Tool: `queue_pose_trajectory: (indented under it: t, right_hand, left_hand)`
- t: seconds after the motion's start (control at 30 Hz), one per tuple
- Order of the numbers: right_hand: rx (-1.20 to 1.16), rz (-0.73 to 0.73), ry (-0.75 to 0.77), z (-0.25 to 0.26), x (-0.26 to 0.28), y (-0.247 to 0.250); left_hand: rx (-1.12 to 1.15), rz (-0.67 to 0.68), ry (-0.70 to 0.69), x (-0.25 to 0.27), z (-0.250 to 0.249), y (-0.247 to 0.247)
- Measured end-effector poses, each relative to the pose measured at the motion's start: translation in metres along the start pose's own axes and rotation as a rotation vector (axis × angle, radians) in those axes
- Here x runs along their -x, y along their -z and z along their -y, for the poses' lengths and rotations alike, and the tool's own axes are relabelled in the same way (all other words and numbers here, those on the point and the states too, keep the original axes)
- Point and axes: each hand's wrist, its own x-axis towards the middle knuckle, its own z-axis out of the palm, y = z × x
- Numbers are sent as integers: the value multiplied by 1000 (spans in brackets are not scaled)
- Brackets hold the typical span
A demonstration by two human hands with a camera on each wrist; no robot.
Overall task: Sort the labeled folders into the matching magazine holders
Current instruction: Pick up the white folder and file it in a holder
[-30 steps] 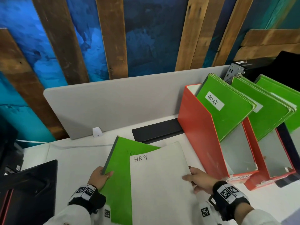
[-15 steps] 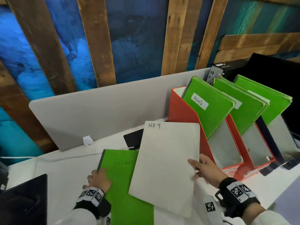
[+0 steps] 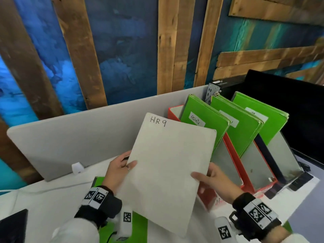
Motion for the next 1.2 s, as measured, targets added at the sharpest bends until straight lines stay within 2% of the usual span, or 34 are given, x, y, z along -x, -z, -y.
queue_pose_trajectory:
  t: [0.1, 0.3, 0.5, 0.8, 0.97, 1.1, 1.2]
  right_hand:
    - [37, 50, 45, 12, 2, 31]
    - [7, 16, 37, 22, -4, 92]
    - [115, 122, 13, 22, -5, 139]
    - [135, 39, 88, 31, -9, 201]
    - [75, -131, 253, 57, -11, 244]
    - [-115, -395, 492, 80, -10, 276]
    - [-221, -589, 641, 93, -14, 297]
  left_hand:
    - [33, 10, -30, -2, -13, -17]
    - [-9, 23, -66, -10, -35, -67]
    - [-33, 14, -105, -16, -55, -112]
    - [-261, -66, -170, -40, -72, -175]
    - [-280, -165, -138, -56, -80, -213]
    - [-418, -234, -196, -67, -77, -242]
    - [-516, -87, -189, -65, -74, -274]
